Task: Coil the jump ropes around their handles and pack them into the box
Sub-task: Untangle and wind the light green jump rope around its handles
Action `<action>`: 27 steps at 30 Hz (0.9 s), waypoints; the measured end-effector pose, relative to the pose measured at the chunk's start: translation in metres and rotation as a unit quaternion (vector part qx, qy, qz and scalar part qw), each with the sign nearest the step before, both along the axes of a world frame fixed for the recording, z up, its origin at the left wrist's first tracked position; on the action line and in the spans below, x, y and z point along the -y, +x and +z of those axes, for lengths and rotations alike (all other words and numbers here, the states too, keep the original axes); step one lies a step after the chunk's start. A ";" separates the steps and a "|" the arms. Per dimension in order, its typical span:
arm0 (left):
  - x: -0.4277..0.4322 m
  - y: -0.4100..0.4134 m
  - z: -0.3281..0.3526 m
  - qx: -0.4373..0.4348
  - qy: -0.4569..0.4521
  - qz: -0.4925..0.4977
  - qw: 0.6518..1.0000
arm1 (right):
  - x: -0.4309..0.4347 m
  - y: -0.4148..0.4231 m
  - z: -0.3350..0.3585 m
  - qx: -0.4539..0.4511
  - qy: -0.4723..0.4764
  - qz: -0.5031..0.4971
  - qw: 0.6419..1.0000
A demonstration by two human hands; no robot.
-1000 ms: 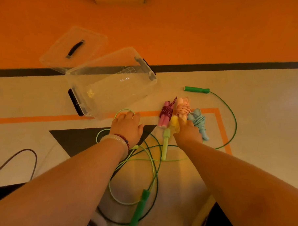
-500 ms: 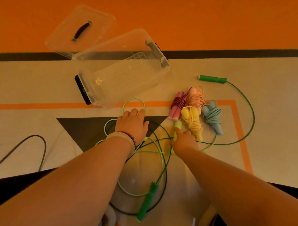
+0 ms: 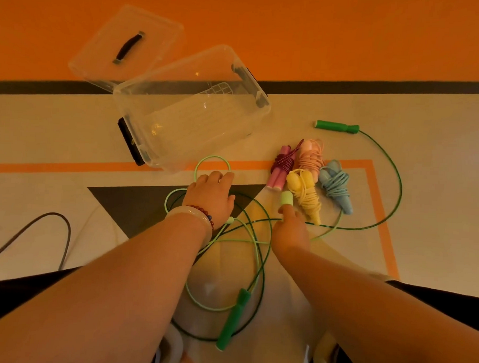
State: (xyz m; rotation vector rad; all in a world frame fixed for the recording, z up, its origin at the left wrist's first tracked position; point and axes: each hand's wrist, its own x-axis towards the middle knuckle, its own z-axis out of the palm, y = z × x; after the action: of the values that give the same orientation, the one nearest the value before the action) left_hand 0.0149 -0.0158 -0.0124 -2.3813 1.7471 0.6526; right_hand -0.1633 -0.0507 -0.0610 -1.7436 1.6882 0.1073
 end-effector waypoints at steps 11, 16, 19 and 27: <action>-0.012 0.007 0.054 -0.087 -0.080 -0.117 0.986 | -0.059 0.026 0.106 0.233 -0.066 0.128 0.962; -0.016 0.012 0.112 -0.187 -0.184 -0.020 0.965 | -0.045 0.023 0.155 0.302 -0.096 0.115 0.941; -0.023 0.012 0.148 -0.236 -0.201 0.042 0.950 | -0.036 0.014 0.182 0.321 -0.156 0.134 0.924; -0.062 0.032 0.205 -0.250 -0.083 0.121 0.957 | -0.003 -0.013 0.250 0.255 -0.268 0.070 0.926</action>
State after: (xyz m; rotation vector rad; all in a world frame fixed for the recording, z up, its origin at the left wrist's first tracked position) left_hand 0.0468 0.0463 0.1924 -2.7533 1.7417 1.2888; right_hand -0.1762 -0.0481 0.1888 -2.0444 1.2662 -0.7498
